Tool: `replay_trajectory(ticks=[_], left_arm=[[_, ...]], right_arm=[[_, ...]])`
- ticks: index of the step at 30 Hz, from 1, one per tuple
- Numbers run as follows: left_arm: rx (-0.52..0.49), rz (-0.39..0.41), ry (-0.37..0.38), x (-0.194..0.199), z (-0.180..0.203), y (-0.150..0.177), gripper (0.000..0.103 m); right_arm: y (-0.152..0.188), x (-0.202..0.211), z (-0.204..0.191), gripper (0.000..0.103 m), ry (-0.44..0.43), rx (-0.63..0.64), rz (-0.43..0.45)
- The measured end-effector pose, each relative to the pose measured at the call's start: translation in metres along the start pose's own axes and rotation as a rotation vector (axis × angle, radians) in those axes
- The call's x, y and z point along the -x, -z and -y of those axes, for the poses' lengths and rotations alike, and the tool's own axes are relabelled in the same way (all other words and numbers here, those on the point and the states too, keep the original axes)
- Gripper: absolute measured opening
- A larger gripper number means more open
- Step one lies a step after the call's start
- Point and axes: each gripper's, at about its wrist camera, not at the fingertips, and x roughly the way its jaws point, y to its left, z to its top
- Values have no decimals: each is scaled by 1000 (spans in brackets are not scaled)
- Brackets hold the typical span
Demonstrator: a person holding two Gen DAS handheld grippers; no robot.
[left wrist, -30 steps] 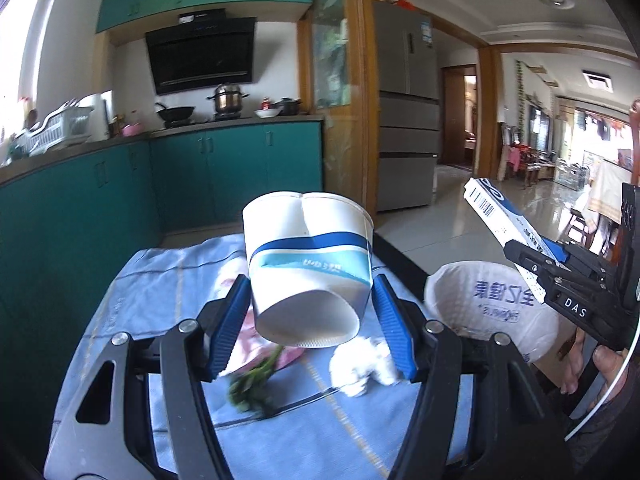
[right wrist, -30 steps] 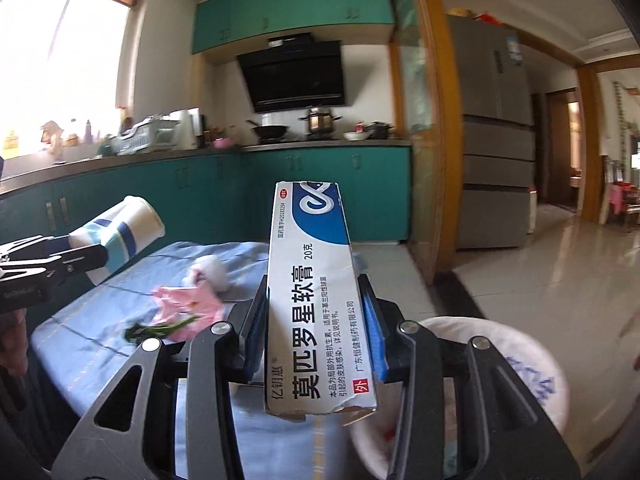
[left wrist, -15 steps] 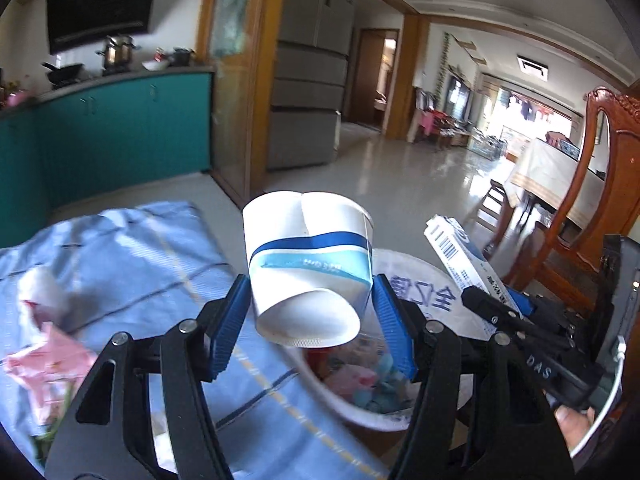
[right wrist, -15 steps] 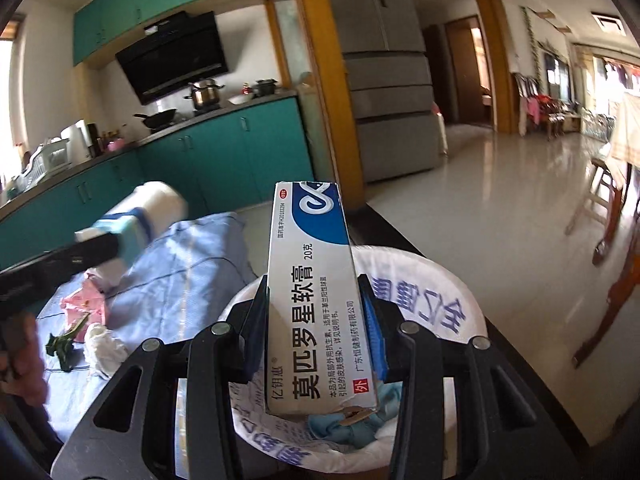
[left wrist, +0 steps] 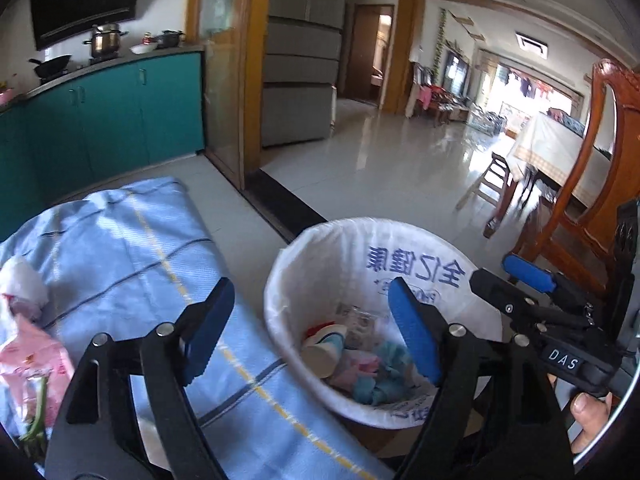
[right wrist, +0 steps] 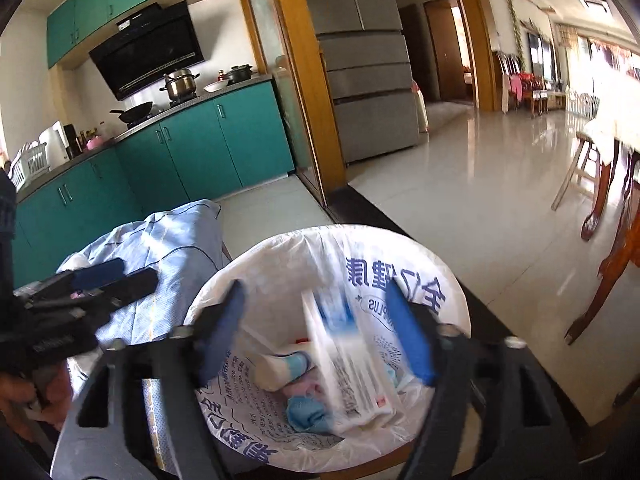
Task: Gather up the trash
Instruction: 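Carry the cup and box over the white bin and open both grippers, then return to the table and grasp the white tissue with the right gripper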
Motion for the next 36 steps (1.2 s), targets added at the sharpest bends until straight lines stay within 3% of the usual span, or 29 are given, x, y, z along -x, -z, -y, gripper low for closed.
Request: replay_trajectory(ticks=[3, 8, 12, 16, 20, 23, 28, 36], left_arm=[[31, 65, -92, 36, -21, 5, 81], [93, 148, -323, 101, -75, 30, 82], [135, 129, -452, 137, -114, 52, 82], [163, 122, -542, 165, -143, 64, 82], [206, 123, -592, 183, -164, 75, 82], [238, 114, -613, 191, -175, 82, 82], [253, 106, -612, 191, -187, 86, 82], [270, 89, -614, 186, -193, 92, 82]], right_arm=[[1, -1, -14, 81, -27, 49, 3], [-1, -7, -49, 83, -87, 135, 2], [-5, -12, -91, 86, -196, 192, -24], [-12, -16, -154, 87, -378, 281, -91], [-4, -22, -218, 88, -492, 394, -123], [24, -34, -249, 89, -539, 439, -204], [55, -43, -271, 88, -552, 532, -287], [63, -49, -271, 88, -542, 546, -296]])
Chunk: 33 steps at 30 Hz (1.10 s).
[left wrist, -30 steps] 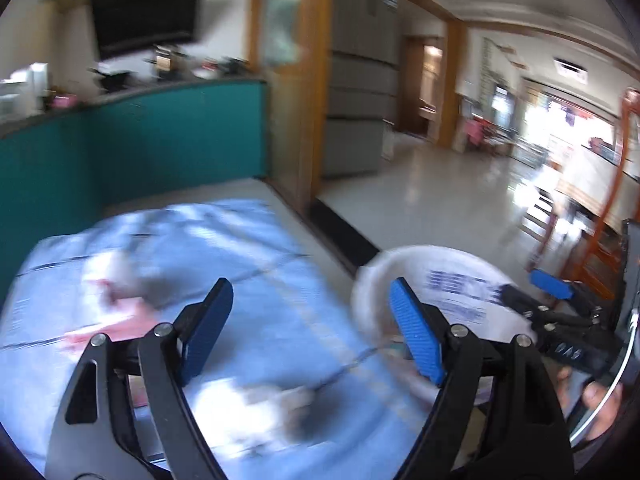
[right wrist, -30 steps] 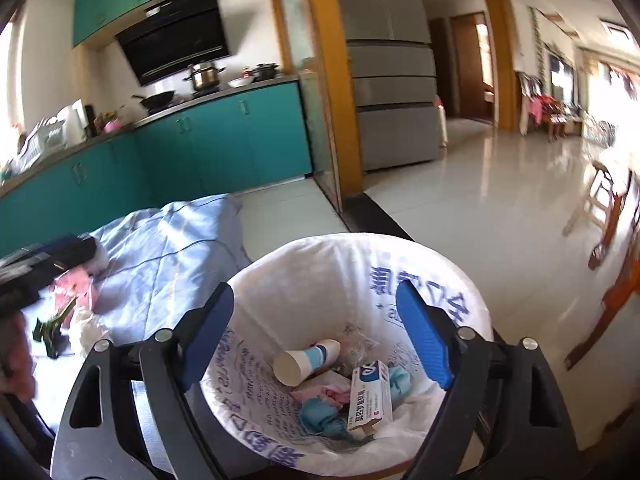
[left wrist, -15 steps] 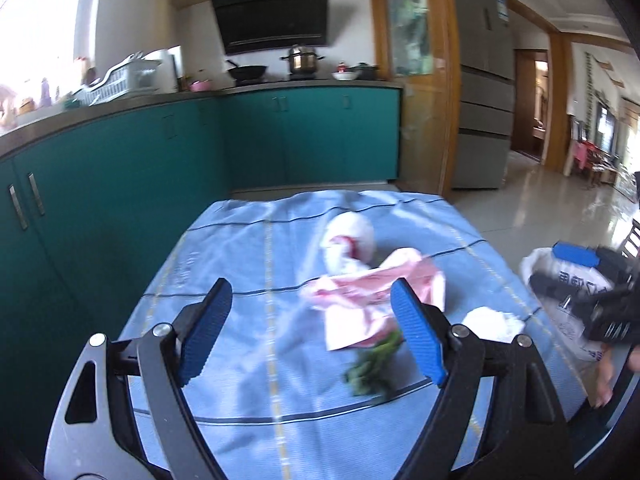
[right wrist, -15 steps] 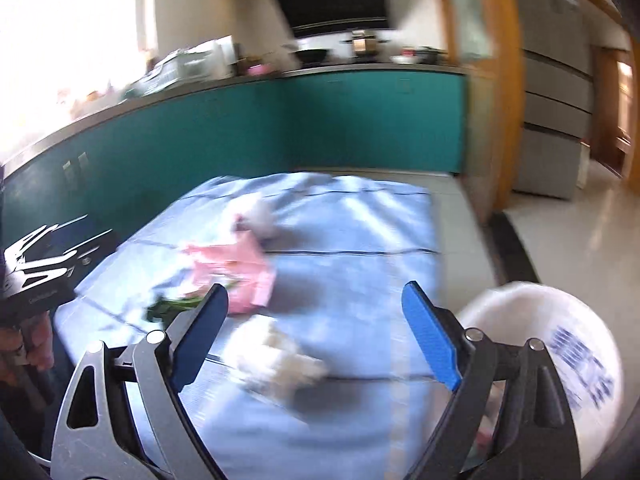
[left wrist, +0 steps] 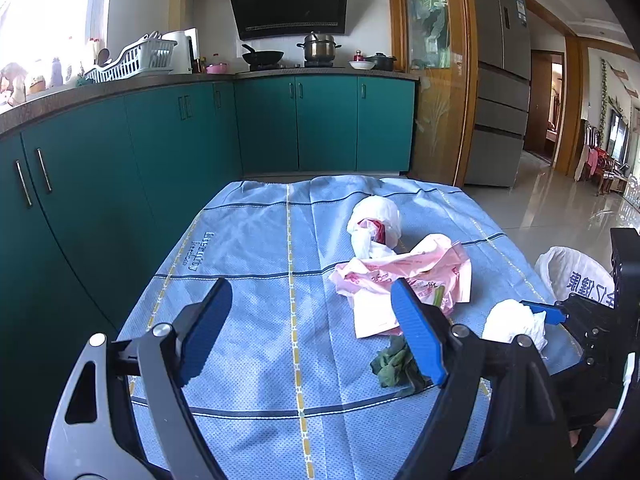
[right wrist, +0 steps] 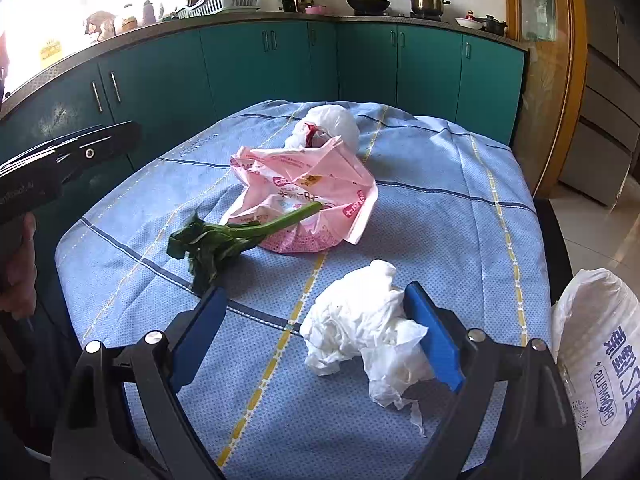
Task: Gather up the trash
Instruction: 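Return to the table and grasp the white tissue with the right gripper, then grasp the green vegetable stalk with the left gripper and lift it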
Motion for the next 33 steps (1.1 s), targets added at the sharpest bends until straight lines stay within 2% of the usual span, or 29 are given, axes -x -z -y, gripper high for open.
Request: replay_trajectory(ticks=[4, 5, 6, 8, 10, 14, 24, 29, 30, 33], left_arm=[[3, -7, -1, 0, -2, 1, 82], [2, -7, -3, 0, -2, 1, 82], [1, -7, -3, 0, -2, 1, 82], [-2, -4, -5, 2, -2, 1, 82], [-7, -2, -8, 3, -1, 2, 82], [-20, 2, -19, 7, -1, 4, 82], [-19, 8, -33, 12, -3, 6, 82], [-17, -1, -41, 11, -6, 9, 82], [-14, -5, -43, 11, -7, 10, 82], [-6, -20, -42, 7, -9, 13, 82]], right_arm=[[-1, -6, 1, 88, 21, 6, -11], [-1, -4, 1, 86, 21, 11, -1], [-1, -3, 0, 82, 21, 14, 5], [0, 1, -1, 62, 32, 21, 13], [1, 4, 2, 51, 44, 21, 18], [6, 14, 10, 35, 43, 5, 29], [9, 61, 31, 33, -5, -64, 169], [8, 61, 33, 33, -4, -77, 168], [7, 58, 33, 34, 1, -80, 159], [8, 44, 33, 48, 13, -89, 109]])
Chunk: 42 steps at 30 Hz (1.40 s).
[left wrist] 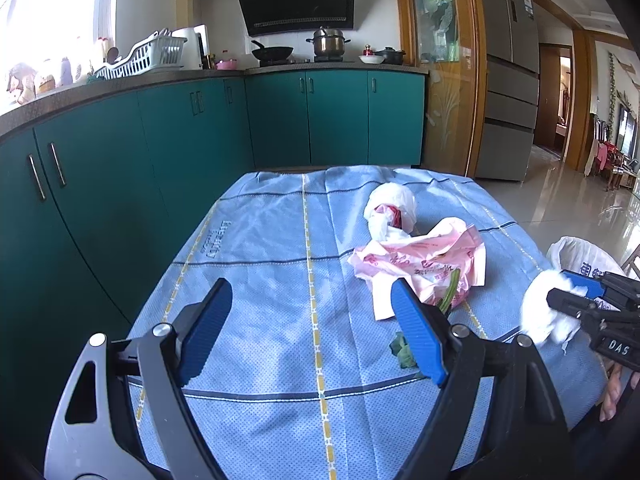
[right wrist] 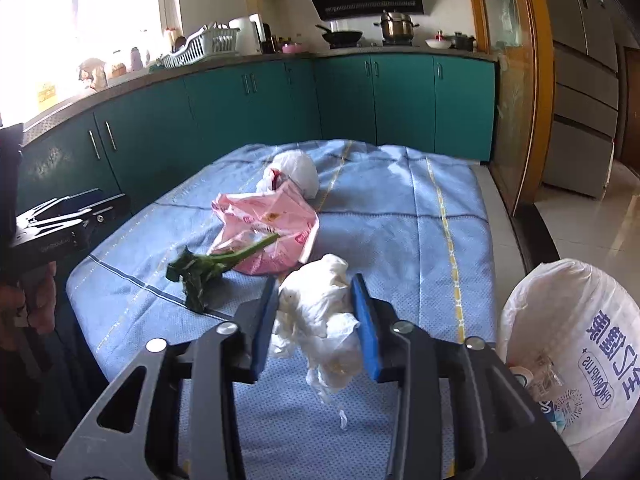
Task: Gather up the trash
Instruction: 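Grasp the green vegetable stalk with the left gripper and lift it, then carry the tissue and stalk over the white bin and open both grippers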
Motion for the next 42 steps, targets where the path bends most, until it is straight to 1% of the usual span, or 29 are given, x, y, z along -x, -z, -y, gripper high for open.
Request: replay_trajectory(ticks=[2, 4, 7, 9, 12, 17, 18, 20, 22, 23, 24, 25, 28, 32, 33, 34, 36, 38, 40, 42], left_arm=[[-2, -14, 11, -4, 1, 2, 82], [-9, -25, 18, -7, 5, 4, 82], [-14, -38, 46, -10, 10, 5, 82], [-22, -47, 80, -12, 16, 7, 82], [-52, -67, 131, -18, 29, 12, 82], [-129, -98, 210, -25, 56, 20, 82], [-142, -101, 229, -26, 61, 22, 80], [-165, -113, 241, -28, 70, 26, 68], [-185, -145, 245, -32, 77, 30, 39], [-192, -159, 249, -34, 80, 32, 33], [-195, -164, 250, -34, 80, 34, 23], [-200, -166, 251, -34, 80, 36, 15], [-198, -160, 260, -29, 77, 37, 5], [-173, -122, 258, -19, 70, 31, 3], [-174, -101, 257, -13, 69, 29, 3], [-176, -88, 255, -10, 69, 28, 3], [-179, -57, 247, -1, 68, 23, 3], [-180, -30, 233, 7, 68, 19, 3], [-181, -7, 225, 14, 66, 14, 3], [-178, 13, 222, 21, 64, 10, 3]], right_arm=[[0, -8, -3, 68, 14, 3, -25], [0, -15, -7, 72, 20, 15, -42], [3, -26, -13, 73, 39, 40, -82], [5, -32, -15, 73, 54, 58, -113], [10, -35, -12, 73, 78, 65, -136], [13, -31, 2, 73, 93, 24, -137], [13, -30, 3, 73, 92, 19, -135], [13, -28, 4, 73, 91, 14, -129], [13, -27, 4, 73, 90, 16, -126], [13, -28, 4, 73, 90, 18, -126], [13, -28, 3, 73, 89, 21, -125], [13, -27, 2, 73, 89, 23, -125], [13, -25, 0, 73, 88, 30, -117], [12, -23, 1, 73, 89, 27, -108], [12, -22, 1, 72, 90, 27, -108], [12, -22, 1, 71, 89, 28, -107], [12, -21, 0, 63, 87, 35, -104], [12, -19, -2, 48, 81, 41, -98], [12, -17, -3, 39, 73, 48, -91], [12, -13, -4, 35, 77, 57, -79]])
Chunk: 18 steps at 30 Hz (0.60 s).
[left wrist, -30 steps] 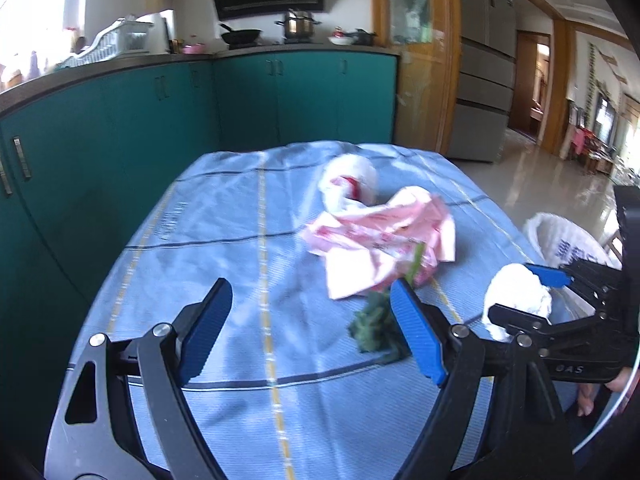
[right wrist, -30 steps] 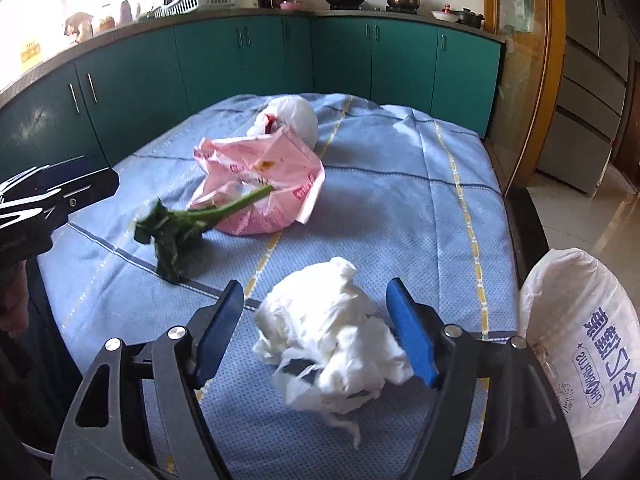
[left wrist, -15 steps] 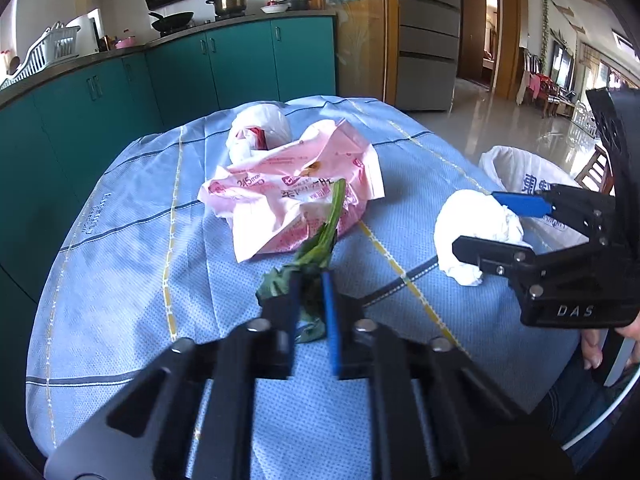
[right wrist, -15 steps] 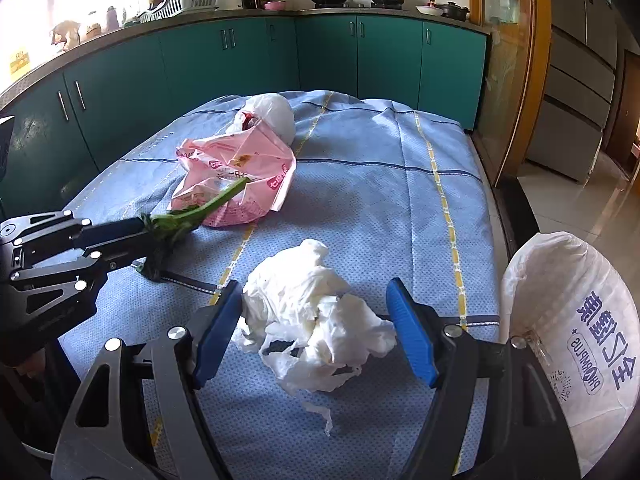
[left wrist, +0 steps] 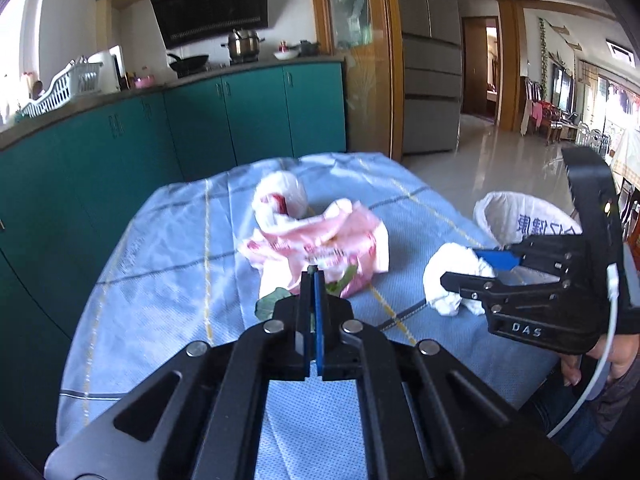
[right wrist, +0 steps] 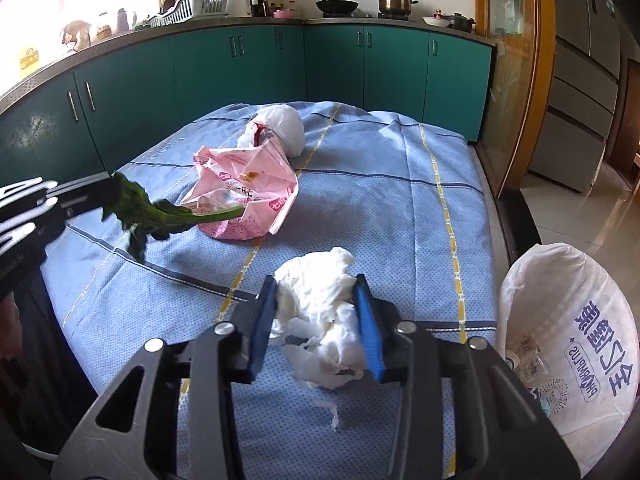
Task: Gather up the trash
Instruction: 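Carry the tissue and stalk over the white bin and open both grippers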
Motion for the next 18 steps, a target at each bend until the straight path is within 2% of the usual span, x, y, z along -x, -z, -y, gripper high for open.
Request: replay_trajectory(ticks=[7, 11, 14, 15, 18], left_arm=[[21, 52, -10, 20, -11, -11, 3], [27, 33, -13, 16, -15, -9, 3], [25, -13, 23, 3, -15, -4, 3], [35, -22, 13, -1, -16, -2, 3], [51, 4, 31, 3, -16, -4, 3]], right_arm=[[-1, 15, 9, 33, 8, -36, 62], [0, 20, 16, 33, 17, -63, 74], [0, 18, 18, 33, 21, -73, 69], [-1, 18, 17, 33, 22, -72, 70], [-2, 24, 18, 33, 24, -76, 100]])
